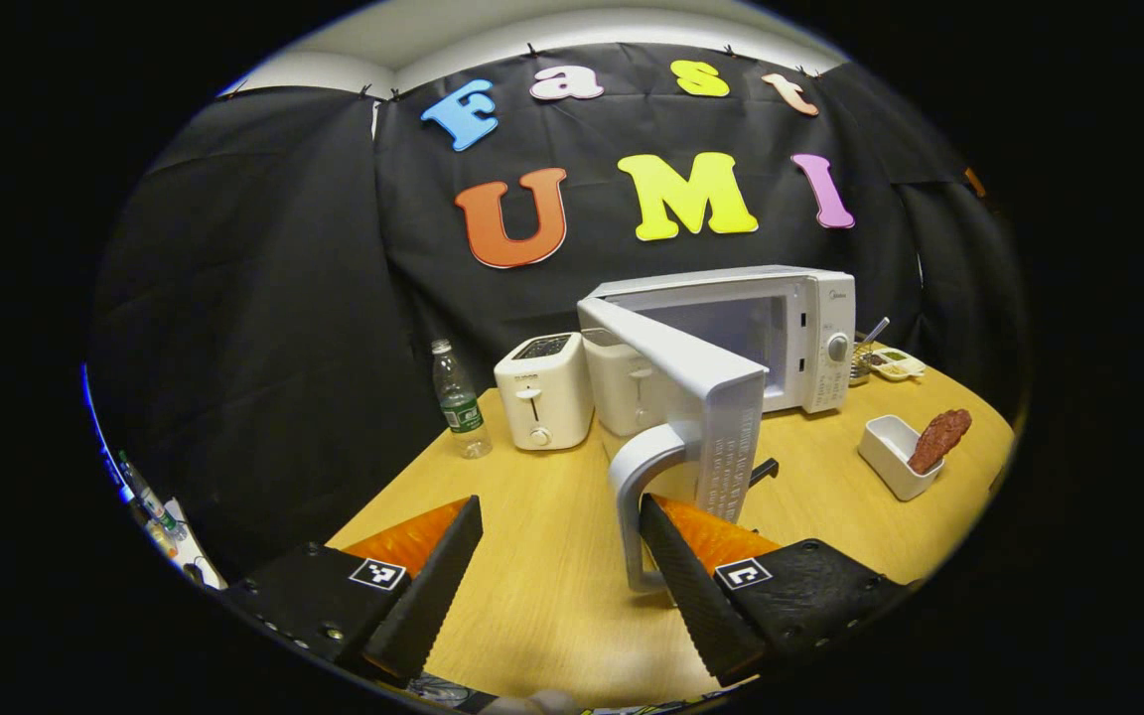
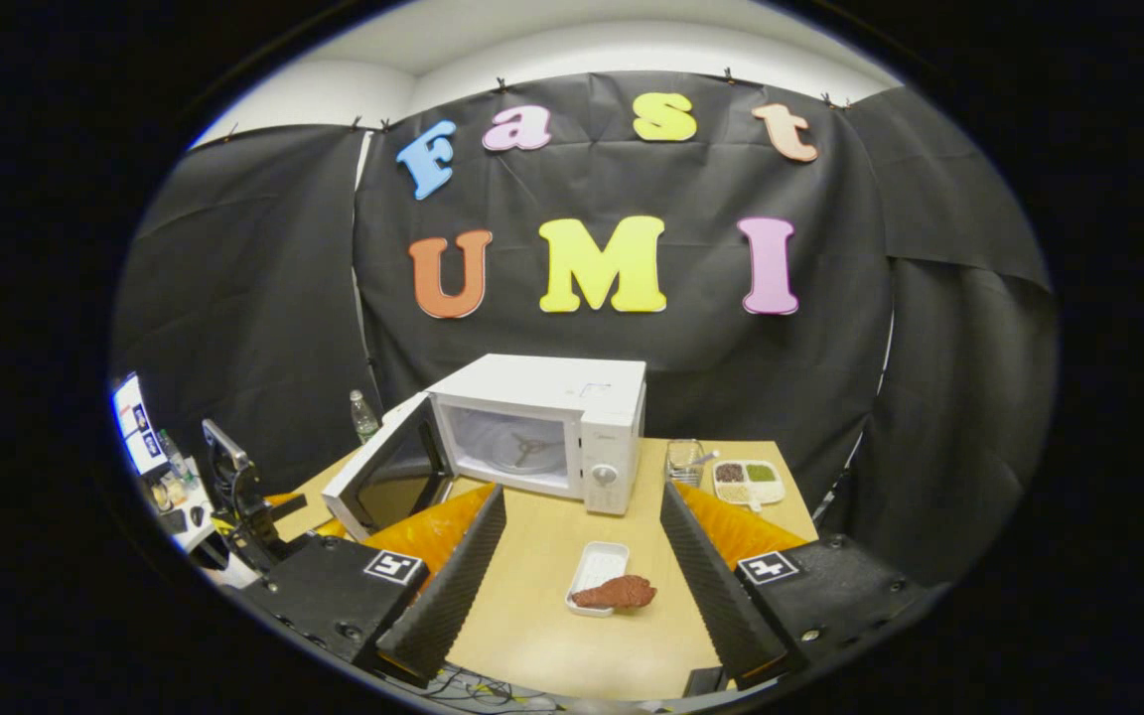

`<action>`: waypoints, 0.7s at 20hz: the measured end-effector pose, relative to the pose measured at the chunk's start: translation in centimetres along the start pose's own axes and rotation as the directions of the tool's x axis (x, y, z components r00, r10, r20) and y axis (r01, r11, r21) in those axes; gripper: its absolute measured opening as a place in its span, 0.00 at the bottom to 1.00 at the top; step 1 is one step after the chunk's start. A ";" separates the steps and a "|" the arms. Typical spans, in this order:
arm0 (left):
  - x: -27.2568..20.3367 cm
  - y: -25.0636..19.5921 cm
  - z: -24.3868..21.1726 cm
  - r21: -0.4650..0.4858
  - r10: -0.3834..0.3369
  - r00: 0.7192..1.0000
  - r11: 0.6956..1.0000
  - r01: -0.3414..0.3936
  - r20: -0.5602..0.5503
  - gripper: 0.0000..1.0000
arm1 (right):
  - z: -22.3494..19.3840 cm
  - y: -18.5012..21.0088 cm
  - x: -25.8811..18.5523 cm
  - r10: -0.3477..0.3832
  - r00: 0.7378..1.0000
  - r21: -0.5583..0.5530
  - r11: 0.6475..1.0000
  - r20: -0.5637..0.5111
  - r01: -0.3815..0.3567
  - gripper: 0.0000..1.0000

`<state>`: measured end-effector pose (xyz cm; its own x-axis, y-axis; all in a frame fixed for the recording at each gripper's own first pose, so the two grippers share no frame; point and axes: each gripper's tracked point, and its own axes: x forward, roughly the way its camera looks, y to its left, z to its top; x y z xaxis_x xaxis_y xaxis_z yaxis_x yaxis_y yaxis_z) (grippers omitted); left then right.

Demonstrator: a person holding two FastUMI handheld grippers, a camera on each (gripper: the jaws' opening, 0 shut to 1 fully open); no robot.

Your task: Open the microwave oven with the left hand, put the food in, and close the microwave oven.

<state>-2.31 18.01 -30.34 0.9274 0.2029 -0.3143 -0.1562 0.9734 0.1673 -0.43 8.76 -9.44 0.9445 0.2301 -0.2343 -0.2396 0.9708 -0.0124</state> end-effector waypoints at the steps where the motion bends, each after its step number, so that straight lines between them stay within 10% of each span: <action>1: -0.1 1.1 -0.2 -0.010 0.017 1.000 1.000 -0.017 -0.008 0.97 | -0.4 -0.2 0.3 -0.003 1.000 -0.003 1.000 -0.005 0.003 0.95; 14: -5.6 4.9 2.4 -0.027 0.113 0.993 0.993 -0.113 0.016 0.97 | -12.9 -5.8 6.3 0.043 0.970 0.129 0.992 -0.238 -0.012 0.94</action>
<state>-7.46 21.42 -25.51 0.9090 0.3099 -0.2788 -0.2689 0.9470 0.1759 3.99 3.70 -23.34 0.8527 0.2484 -0.4595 -0.2197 0.9687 0.1159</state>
